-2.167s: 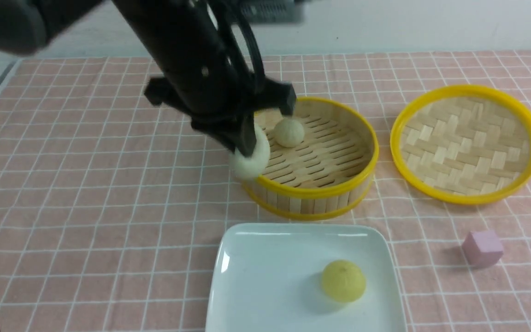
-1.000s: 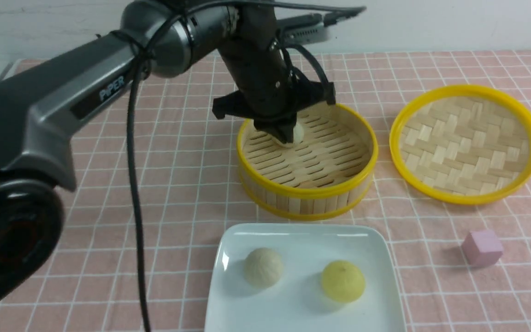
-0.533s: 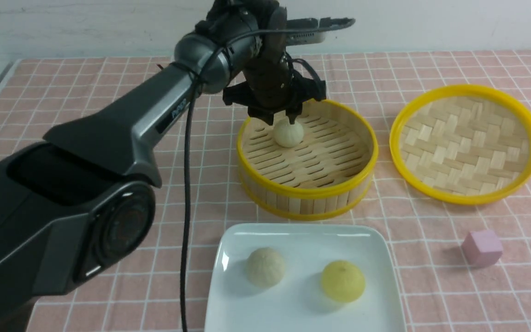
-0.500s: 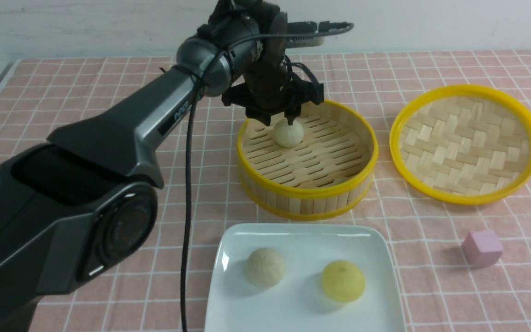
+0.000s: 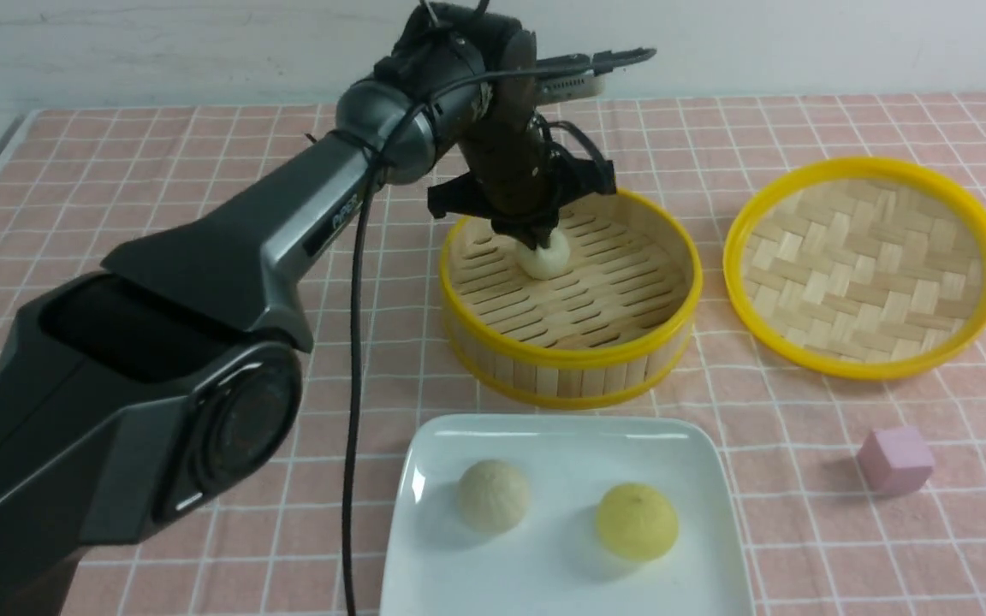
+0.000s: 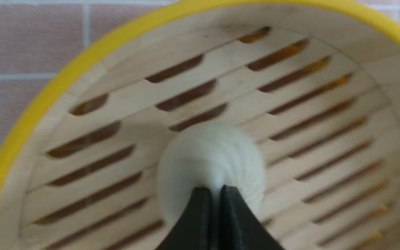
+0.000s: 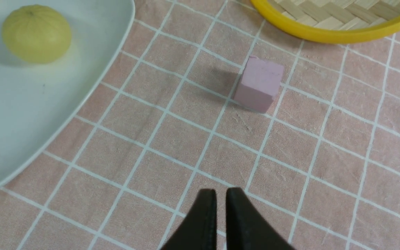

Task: Put the steamed buns into the plate on the pink tablecloth.
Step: 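Reach into the bamboo steamer and grasp a bun with the left gripper, then carry the bun from the bamboo steamer to the plate with the left gripper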

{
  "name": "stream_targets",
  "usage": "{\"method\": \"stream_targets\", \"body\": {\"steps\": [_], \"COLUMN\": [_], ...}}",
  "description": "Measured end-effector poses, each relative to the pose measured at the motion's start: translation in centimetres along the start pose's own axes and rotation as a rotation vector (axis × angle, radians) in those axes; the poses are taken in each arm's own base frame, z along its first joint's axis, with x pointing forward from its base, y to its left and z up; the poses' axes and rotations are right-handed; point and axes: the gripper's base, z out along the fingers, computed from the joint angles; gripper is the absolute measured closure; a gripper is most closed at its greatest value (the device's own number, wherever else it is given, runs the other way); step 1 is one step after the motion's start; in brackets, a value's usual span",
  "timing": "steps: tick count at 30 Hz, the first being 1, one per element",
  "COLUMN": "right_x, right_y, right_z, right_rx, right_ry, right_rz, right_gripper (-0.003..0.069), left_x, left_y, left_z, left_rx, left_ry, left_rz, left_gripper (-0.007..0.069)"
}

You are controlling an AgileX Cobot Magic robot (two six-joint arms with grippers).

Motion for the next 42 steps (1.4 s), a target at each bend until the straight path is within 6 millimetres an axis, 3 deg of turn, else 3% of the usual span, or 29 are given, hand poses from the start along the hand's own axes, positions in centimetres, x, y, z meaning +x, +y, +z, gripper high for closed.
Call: {"method": "stream_targets", "body": {"steps": [1,2,3,4,5,7,8,9,10,14,16,17,23,28,29,30,33,36,42], "right_x": [0.0,0.0,0.0,0.1,0.1,0.1,0.1,0.1,0.1,0.1,0.1,0.1,0.1,0.1,0.1,0.1,0.1,0.1,0.1], "right_y": [0.0,0.0,0.0,0.0,0.0,0.0,0.0,0.0,0.0,0.0,0.0,0.0,0.0,0.0,0.0,0.0,0.0,0.0,0.0], "right_z": [0.0,0.0,0.0,0.0,0.0,0.0,0.0,0.0,0.0,0.0,0.0,0.0,0.0,0.0,0.0,0.0,0.0,0.0,0.0], "right_rx": [0.000,0.000,0.002,0.002,0.002,0.002,0.002,0.002,0.002,0.003,0.003,0.003,0.003,0.003,0.003,0.003,0.003,0.003,0.003], "right_ry": [0.001,0.001,0.005,0.006,0.006,0.006,0.006,0.006,0.006,0.008,0.009,0.009,0.010,0.010,0.010,0.010,0.010,0.010,0.010], "right_rz": [0.000,0.000,0.000,0.000,0.000,0.000,0.000,0.000,0.000,0.000,0.000,0.000,0.001,0.001,0.001,0.001,0.000,0.000,0.000], "right_gripper": [0.0585,0.0585,0.0582,0.0582,0.0582,0.0579,0.0578,0.0578,0.0575,0.0570,0.0568,0.0568,0.0559,0.0553,0.0553,0.0552,0.0550,0.0548,0.0543], "left_x": [-0.7,-0.7,-1.5,-1.8,-1.8,-2.1,-2.1,-2.1,-2.0,-0.7,0.6,0.7,9.6,19.2,19.8,22.3,25.2,26.7,26.8], "left_y": [-0.9,-0.9,-1.7,-2.0,-2.0,-2.4,-2.4,-2.4,-2.5,-2.2,-2.0,-1.9,-1.0,-0.2,-0.1,0.3,0.4,0.2,-0.1], "left_z": [-2.8,-3.1,-7.0,-9.4,-9.9,-15.8,-17.5,-17.9,-21.3,-26.2,-27.2,-27.3,-24.6,-17.5,-16.9,-14.6,-11.9,-10.4,-9.4], "left_rx": [0.050,0.050,0.090,0.102,0.101,0.117,0.123,0.123,0.138,0.167,0.177,0.175,0.118,0.092,0.092,0.095,0.137,0.177,0.204], "left_ry": [-0.022,-0.022,-0.075,-0.100,-0.099,-0.188,-0.219,-0.227,-0.286,-0.329,-0.298,-0.293,0.025,0.252,0.257,0.283,0.250,0.213,0.164], "left_rz": [0.037,0.037,0.080,0.101,0.105,0.159,0.173,0.176,0.200,0.215,0.224,0.226,0.310,0.322,0.312,0.294,0.265,0.239,0.222], "left_gripper": [0.0603,0.0603,0.0603,0.0603,0.0603,0.0603,0.0603,0.0603,0.0603,0.0603,0.0603,0.0603,0.0601,0.0599,0.0599,0.0599,0.0598,0.0596,0.0591]}}
